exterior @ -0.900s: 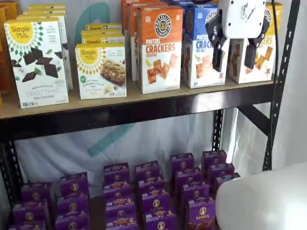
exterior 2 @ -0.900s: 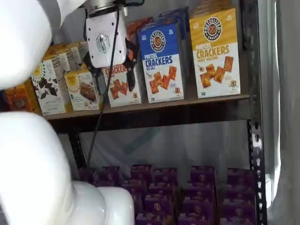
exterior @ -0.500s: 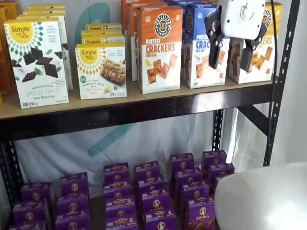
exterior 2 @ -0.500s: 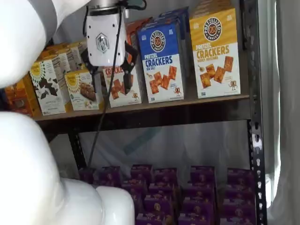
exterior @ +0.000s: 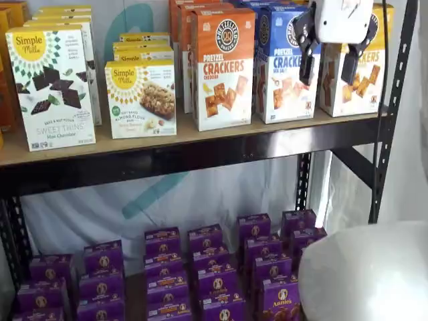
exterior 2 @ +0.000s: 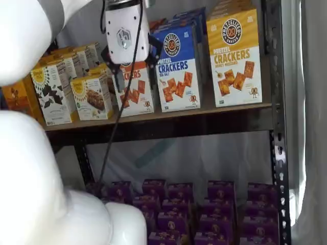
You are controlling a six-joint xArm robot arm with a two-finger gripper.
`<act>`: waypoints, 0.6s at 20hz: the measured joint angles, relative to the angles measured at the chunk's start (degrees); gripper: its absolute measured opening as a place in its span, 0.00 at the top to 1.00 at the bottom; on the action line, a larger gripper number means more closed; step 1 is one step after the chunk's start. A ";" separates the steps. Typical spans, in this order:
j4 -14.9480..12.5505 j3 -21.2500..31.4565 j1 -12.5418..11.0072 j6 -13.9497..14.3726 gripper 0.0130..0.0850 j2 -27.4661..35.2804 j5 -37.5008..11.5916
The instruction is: Retrieve the yellow and white box located on the top shelf, the sixth one from the left
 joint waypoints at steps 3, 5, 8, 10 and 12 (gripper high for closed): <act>-1.12 -1.80 -1.83 -2.28 0.00 2.30 -1.80; -1.62 -3.32 -3.37 -3.98 0.00 4.21 -2.66; -1.65 -5.52 -6.24 -6.86 0.00 6.95 -3.51; -1.70 -6.51 -7.71 -8.38 0.00 8.20 -4.09; -1.91 -7.81 -9.61 -10.31 0.00 9.80 -4.95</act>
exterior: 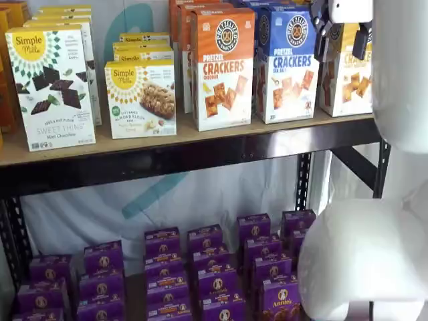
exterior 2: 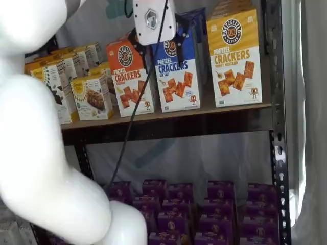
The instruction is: Retrieve the yellow and white box located on the top shelf, the sixth one from the left
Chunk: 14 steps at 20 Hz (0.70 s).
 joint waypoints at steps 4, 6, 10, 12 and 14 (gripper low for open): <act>-0.34 -2.34 -3.24 -3.33 0.00 2.81 -1.42; -0.33 -3.27 -4.67 -4.76 0.00 3.92 -2.21; 0.03 -4.78 -7.19 -7.17 0.00 5.81 -3.80; 0.14 -5.41 -8.07 -8.02 0.00 6.65 -4.54; 0.18 -6.00 -8.72 -8.67 0.00 7.43 -5.17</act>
